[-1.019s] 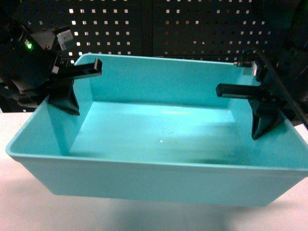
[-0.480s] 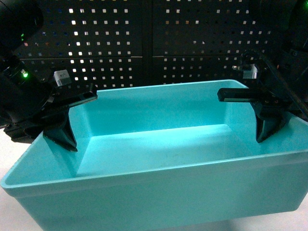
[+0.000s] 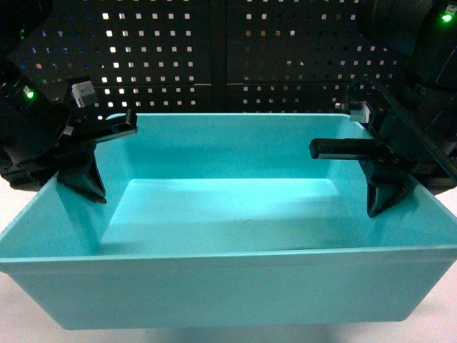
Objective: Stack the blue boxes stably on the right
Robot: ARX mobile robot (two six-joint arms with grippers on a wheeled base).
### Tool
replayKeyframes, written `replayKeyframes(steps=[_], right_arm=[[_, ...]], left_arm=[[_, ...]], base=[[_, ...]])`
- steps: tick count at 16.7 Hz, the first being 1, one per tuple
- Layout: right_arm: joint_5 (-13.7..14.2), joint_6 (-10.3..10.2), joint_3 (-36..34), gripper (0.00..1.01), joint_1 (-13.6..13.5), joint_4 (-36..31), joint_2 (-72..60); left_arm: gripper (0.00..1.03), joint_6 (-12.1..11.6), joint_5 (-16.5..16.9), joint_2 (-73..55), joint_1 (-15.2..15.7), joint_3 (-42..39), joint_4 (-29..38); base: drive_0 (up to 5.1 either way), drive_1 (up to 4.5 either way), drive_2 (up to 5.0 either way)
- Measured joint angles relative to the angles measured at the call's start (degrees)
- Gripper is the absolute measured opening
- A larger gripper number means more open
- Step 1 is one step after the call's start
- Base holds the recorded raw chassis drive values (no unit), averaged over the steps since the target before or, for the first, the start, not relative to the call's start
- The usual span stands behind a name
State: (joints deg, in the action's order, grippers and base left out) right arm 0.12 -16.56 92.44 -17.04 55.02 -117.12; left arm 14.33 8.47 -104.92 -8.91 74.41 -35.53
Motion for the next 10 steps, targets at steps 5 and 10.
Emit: replayKeyframes(steps=[5,10], right_arm=[[-0.1,-1.1,-0.4,0.02,-0.2,-0.1,0.6],[-0.6,-1.5,-0.2,0.02,-0.1,0.3,0.6]], left_arm=[[0.02,-0.8,-0.3,0.3,-0.2,0.9,0.0],[0.02,-0.8,-0.2,0.3,-0.3,1.0,-0.1]], base=[[0.0,0.0,0.0],[0.0,0.0,0.0]])
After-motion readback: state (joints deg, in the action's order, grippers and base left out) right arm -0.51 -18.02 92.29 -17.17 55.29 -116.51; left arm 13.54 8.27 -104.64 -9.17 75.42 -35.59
